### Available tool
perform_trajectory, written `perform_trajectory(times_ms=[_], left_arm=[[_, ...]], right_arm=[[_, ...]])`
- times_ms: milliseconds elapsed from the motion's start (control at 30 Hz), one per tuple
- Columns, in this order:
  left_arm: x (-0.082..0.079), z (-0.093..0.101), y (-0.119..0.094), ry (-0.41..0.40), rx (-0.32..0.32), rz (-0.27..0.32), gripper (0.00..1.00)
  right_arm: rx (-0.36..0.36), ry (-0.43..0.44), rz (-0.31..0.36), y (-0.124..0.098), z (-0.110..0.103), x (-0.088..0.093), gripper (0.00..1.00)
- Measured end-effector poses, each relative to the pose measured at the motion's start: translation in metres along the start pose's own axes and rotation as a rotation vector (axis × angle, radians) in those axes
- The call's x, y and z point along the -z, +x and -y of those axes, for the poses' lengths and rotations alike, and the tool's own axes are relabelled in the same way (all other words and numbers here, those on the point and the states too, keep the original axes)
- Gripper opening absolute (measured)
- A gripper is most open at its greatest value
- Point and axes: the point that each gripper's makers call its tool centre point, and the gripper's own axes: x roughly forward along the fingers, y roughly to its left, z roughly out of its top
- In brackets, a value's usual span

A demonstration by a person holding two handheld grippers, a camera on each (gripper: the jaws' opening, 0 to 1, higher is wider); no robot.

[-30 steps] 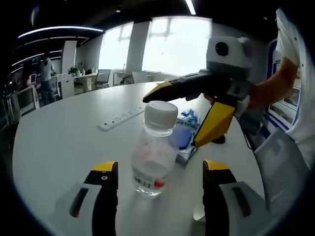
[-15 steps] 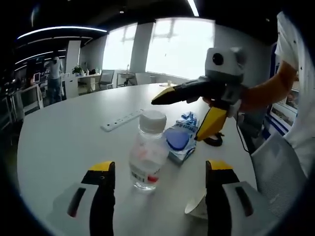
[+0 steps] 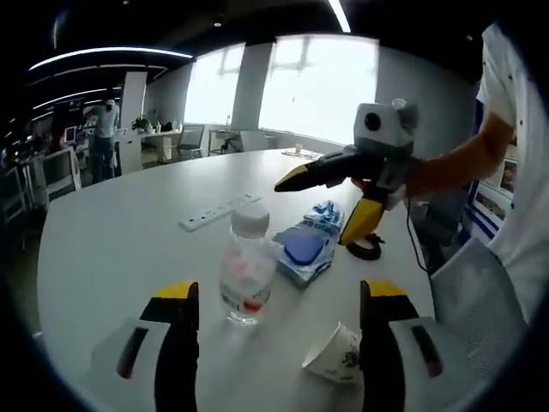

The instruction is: Arrange the tabletop items into an orderly group along one side of the table until the central work area is clear of visible clutter.

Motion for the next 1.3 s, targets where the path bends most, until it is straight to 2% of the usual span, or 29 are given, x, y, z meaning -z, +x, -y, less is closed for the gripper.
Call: perform_trajectory(times_ms=[300,667,1000,1300], left_arm=[[0.002,0.017,-0.02,-0.023,-0.022,0.014,0.78],[0.021,0.037,-0.038,-0.051,-0.036,0.0,0.78],[0.031,0.053,-0.049,-0.08,-0.045,0.0,0.78],[0.036,0.059,-0.058,-0.095,-0.059,0.003,0.78]], right_arm=[[-0.057,-0.025,-0.062,-0.011,-0.01,0.019,0.67],[-0.174,-0.037,-0.15,-0.017,-0.034,0.047,0.63],[-0.338,-0.014,-0.224,-0.008,-0.066,0.07,0.51],[-0.486,-0.019,-0.297,0.002,-0.083,0.087,0.41]])
